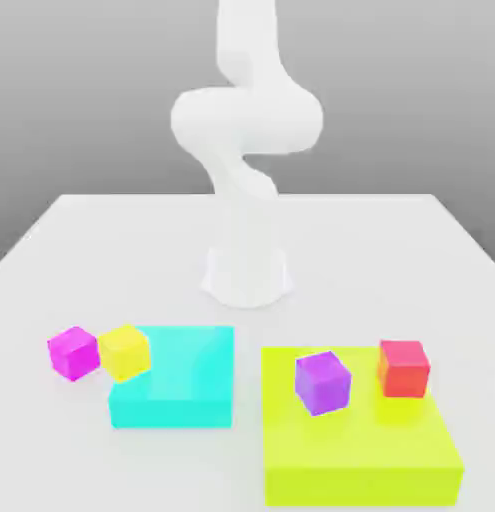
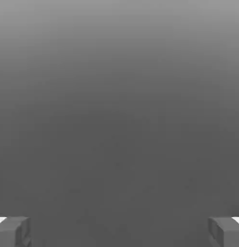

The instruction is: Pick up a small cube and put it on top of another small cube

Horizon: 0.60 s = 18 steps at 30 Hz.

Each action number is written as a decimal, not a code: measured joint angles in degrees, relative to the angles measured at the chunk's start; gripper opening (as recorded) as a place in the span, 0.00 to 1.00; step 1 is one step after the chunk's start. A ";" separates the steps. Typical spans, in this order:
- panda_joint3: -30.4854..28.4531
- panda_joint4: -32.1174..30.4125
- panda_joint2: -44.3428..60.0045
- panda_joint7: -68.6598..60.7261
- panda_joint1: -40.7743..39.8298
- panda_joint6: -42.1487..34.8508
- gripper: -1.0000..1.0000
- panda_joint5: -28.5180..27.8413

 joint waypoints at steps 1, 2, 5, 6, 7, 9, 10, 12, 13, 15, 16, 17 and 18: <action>0.02 -1.06 1.55 2.68 -1.70 1.03 0.50 0.03; -0.14 -2.09 3.03 5.39 -3.11 2.05 0.50 -0.14; -0.11 -5.10 7.34 12.95 -7.83 5.04 0.50 -0.10; -0.12 -6.09 8.76 15.45 -9.36 6.02 0.50 -0.09; -0.33 -7.08 10.19 18.05 -10.68 6.99 0.50 -0.24; -0.37 -9.06 13.03 23.07 -13.73 8.95 0.50 -0.28; -0.44 -10.05 14.45 25.60 -15.20 9.92 0.50 -0.33; -0.58 -12.02 17.28 30.64 -18.15 11.88 0.50 -0.41; -0.60 -13.02 18.70 33.10 -19.68 12.87 0.50 -0.37; -0.82 -14.99 21.54 38.18 -22.56 14.81 0.50 -0.51; -0.97 -15.97 22.96 40.73 -23.96 15.78 0.50 -0.58; -1.17 -16.96 24.38 43.29 -25.32 16.75 0.50 -0.67; -1.40 -17.95 25.80 45.84 -26.65 17.73 0.50 -0.76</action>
